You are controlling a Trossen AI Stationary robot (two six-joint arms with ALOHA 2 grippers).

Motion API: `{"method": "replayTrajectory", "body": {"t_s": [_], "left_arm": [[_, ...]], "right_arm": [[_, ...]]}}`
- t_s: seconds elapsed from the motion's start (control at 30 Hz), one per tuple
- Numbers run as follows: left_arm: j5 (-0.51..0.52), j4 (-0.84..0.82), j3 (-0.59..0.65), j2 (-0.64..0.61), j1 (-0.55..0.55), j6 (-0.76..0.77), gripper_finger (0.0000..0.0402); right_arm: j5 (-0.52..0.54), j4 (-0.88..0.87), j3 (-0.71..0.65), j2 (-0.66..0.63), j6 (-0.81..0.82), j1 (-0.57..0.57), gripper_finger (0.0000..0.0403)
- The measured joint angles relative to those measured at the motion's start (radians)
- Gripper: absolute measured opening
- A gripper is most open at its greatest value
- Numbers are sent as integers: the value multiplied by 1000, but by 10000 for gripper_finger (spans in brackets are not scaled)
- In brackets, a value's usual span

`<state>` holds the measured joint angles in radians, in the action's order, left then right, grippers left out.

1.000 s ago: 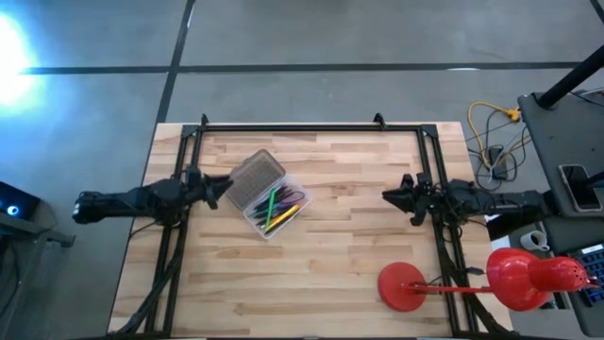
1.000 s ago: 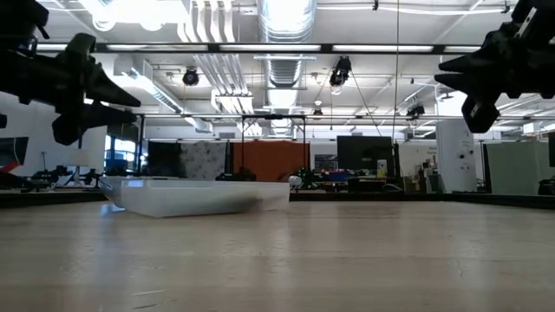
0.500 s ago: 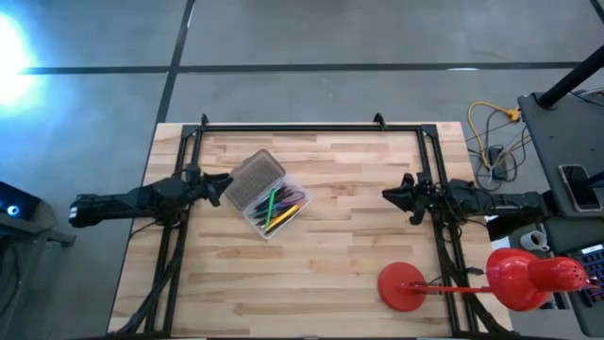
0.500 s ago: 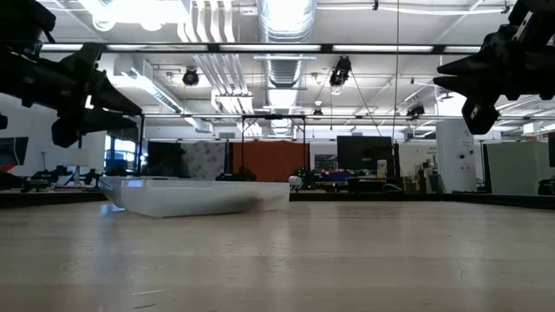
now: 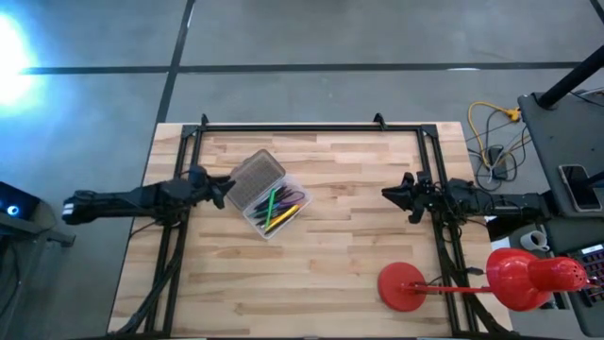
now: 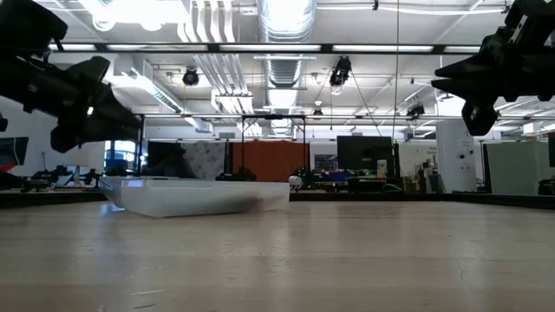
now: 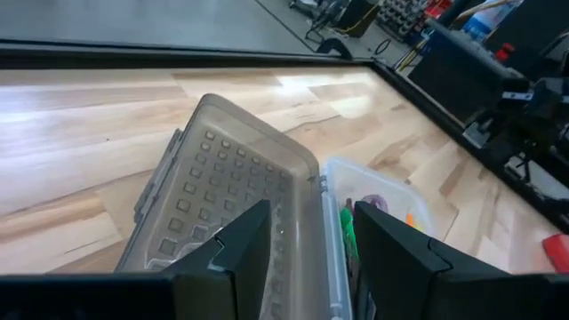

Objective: Pick & place school supplies into a supply box
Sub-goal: Return to Home Position

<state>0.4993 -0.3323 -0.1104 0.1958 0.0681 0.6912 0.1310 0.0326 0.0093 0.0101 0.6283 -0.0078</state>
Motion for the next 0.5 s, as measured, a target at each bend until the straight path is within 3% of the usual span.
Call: {"method": "replayTrajectory", "body": {"t_s": [0.5], "left_arm": [[0,0,0,110,0,0,145]], "right_arm": [[0,1,0,0,0,1,68]]}}
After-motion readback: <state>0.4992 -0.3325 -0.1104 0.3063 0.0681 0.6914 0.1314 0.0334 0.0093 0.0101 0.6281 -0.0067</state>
